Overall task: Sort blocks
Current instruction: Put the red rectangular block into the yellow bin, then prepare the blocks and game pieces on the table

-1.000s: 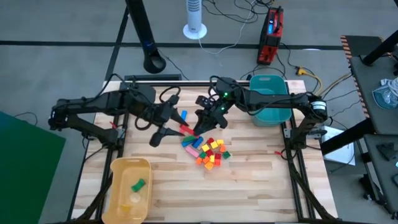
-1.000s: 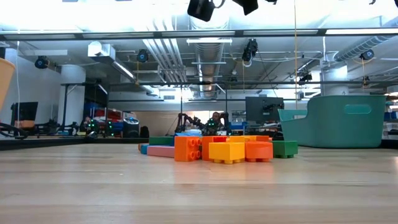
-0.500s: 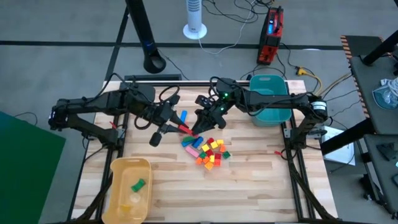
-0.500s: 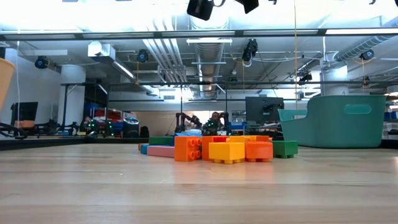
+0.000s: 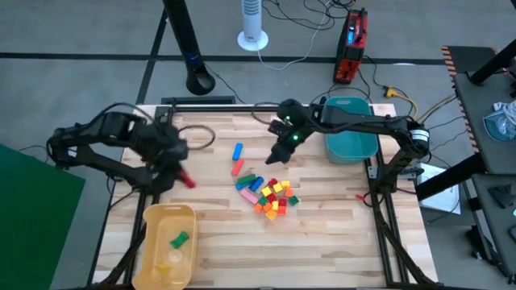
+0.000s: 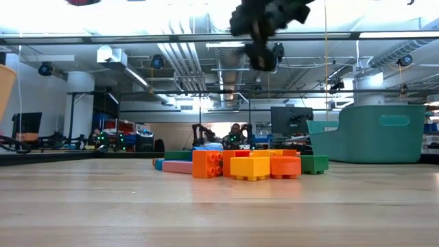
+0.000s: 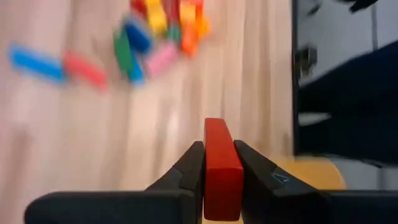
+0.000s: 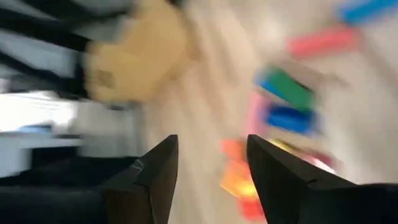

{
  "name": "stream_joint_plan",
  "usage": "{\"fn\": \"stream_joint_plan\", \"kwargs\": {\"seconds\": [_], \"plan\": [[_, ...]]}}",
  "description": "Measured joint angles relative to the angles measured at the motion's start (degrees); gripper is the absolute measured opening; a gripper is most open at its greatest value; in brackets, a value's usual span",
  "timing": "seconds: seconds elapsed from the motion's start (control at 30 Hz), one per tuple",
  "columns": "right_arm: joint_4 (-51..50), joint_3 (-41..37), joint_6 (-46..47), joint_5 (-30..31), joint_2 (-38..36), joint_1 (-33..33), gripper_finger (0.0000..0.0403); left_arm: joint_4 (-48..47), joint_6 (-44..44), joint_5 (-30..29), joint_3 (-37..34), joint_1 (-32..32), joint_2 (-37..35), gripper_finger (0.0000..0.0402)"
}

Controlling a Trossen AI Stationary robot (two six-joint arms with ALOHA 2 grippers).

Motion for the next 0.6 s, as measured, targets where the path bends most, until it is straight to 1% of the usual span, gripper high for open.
{"fn": "stream_joint_plan", "kwargs": {"seconds": [0.07, 0.13, 0.3, 0.33, 0.4, 0.47, 0.53, 0.6], "plan": [[-5.41, 0.00, -2.85, 4.27, 0.14, 0.21, 0.0172, -3.15, -5.81, 0.06, -1.49, -3.48, -0.88, 0.0042], [-9.27, 0.00, -4.25, 7.25, 0.56, 0.41, 0.0168, -3.58, -11.25, 0.60, -3.11, -7.86, -1.40, 0.0042], [-10.73, -0.04, -5.76, 8.63, 1.05, 0.62, 0.0164, -3.08, -25.58, 0.99, -7.33, -19.33, -1.56, 0.0043], [-10.70, -0.04, -5.81, 8.63, 1.05, 0.61, 0.0166, -3.01, -28.93, 0.69, -8.17, -21.25, -1.44, 0.0049], [-10.82, -0.04, -5.80, 8.69, 1.05, 0.61, 0.0171, -2.30, -34.06, 0.62, -9.86, -24.68, -1.10, 0.0083], [-10.82, -0.04, -5.97, 8.72, 1.05, 0.61, 0.0178, -1.36, -37.92, 0.66, -11.21, -27.61, -0.68, 0.0129], [-10.81, -0.04, -6.63, 8.75, 1.05, 0.61, 0.0187, -1.07, -40.13, 0.76, -12.45, -29.62, -0.39, 0.0171], [-10.93, -0.04, -7.10, 10.08, 1.05, 0.61, 0.0194, -1.04, -40.25, 0.85, -13.34, -30.32, -0.26, 0.0207]]}}
